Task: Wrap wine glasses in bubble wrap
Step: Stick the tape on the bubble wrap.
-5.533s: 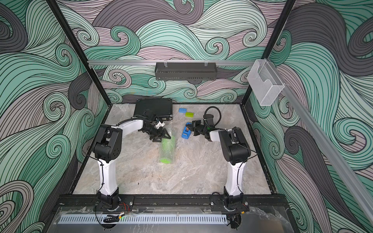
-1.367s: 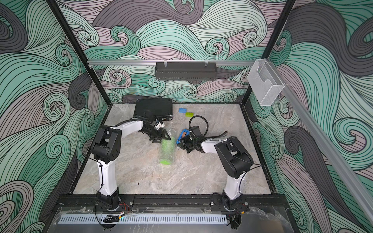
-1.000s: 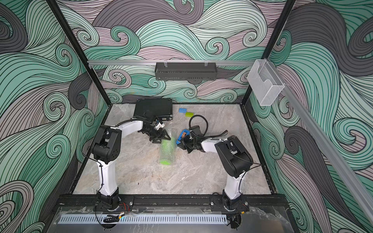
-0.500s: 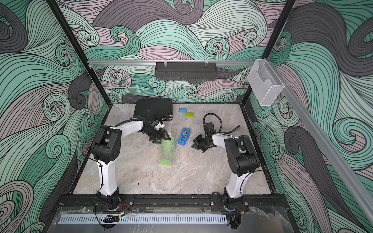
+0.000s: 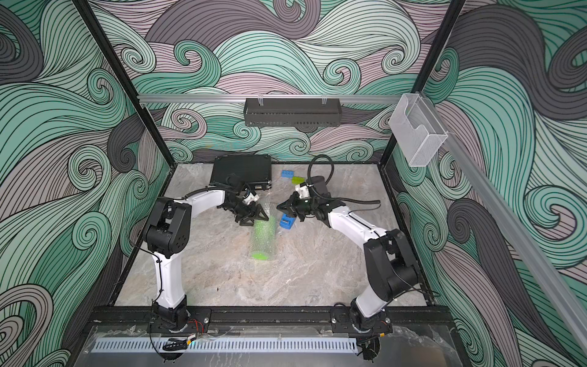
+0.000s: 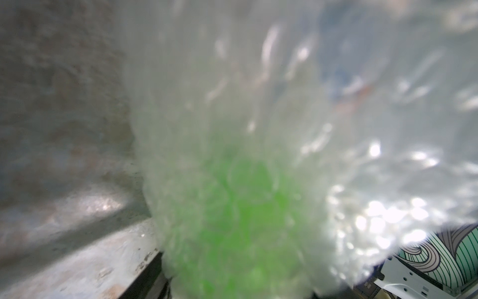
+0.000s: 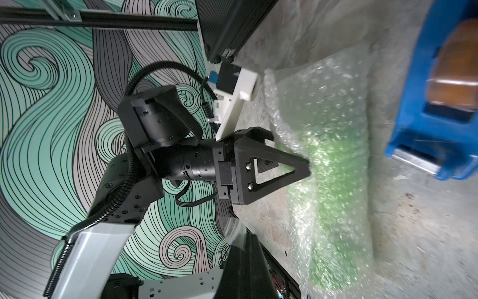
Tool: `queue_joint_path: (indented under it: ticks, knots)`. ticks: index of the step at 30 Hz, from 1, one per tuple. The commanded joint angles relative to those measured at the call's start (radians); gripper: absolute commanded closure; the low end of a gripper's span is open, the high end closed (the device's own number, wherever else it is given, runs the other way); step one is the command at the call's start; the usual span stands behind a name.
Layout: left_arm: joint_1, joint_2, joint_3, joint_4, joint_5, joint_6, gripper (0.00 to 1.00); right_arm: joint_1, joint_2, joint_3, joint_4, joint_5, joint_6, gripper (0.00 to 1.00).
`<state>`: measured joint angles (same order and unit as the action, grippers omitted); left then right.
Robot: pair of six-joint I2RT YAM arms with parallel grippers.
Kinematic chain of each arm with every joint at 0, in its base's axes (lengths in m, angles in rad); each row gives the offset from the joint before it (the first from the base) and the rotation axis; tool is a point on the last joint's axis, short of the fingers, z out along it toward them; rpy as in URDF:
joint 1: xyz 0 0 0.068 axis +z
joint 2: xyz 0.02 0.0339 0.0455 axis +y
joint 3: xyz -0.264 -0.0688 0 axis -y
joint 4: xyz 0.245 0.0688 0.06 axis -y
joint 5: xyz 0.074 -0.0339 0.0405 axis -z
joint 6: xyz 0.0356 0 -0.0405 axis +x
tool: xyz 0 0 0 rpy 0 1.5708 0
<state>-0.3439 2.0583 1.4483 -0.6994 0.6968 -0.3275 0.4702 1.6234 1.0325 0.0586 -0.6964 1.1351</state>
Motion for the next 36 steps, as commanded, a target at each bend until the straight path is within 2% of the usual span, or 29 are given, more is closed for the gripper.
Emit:
queue_joint_path:
  ticks: [1,5,11,15,19,36]
  knots:
    - [-0.014,0.051,-0.051,-0.085,-0.085,-0.029,0.31,0.039,0.027,-0.072,0.204,0.1,0.143,1.0]
    - [-0.014,0.046,-0.048,-0.092,-0.089,-0.037,0.31,0.069,0.058,-0.116,0.249,0.16,0.207,1.0]
    - [-0.013,0.06,-0.047,-0.091,-0.085,-0.053,0.32,0.101,0.108,-0.127,0.289,0.148,0.233,1.0]
    - [-0.014,0.06,-0.059,-0.079,-0.077,-0.062,0.32,0.118,0.114,-0.114,0.205,0.158,0.185,1.0]
    - [-0.014,0.051,-0.051,-0.088,-0.095,-0.05,0.32,0.116,0.114,-0.132,0.214,0.17,0.197,1.0]
    - [-0.015,0.052,-0.057,-0.083,-0.088,-0.058,0.32,0.128,0.15,-0.099,0.075,0.206,0.103,1.0]
